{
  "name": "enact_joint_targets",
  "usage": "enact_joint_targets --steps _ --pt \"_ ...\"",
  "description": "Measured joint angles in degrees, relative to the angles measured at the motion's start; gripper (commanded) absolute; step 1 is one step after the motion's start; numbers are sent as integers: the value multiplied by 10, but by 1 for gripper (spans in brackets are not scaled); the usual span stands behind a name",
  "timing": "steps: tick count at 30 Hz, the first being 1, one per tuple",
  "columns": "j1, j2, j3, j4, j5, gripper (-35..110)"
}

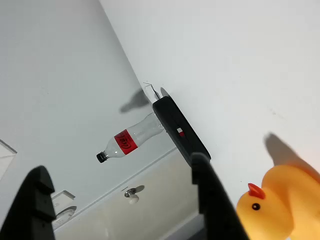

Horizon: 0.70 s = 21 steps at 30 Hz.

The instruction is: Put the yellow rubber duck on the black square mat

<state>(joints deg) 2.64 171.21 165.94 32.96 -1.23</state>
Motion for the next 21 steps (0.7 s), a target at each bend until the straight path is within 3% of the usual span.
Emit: enact_joint_targets --steps 5,13,21 --pt "0 0 0 39 0 31" --pt "0 0 -1 46 -11 7" --pt "0 0 -1 46 -11 7"
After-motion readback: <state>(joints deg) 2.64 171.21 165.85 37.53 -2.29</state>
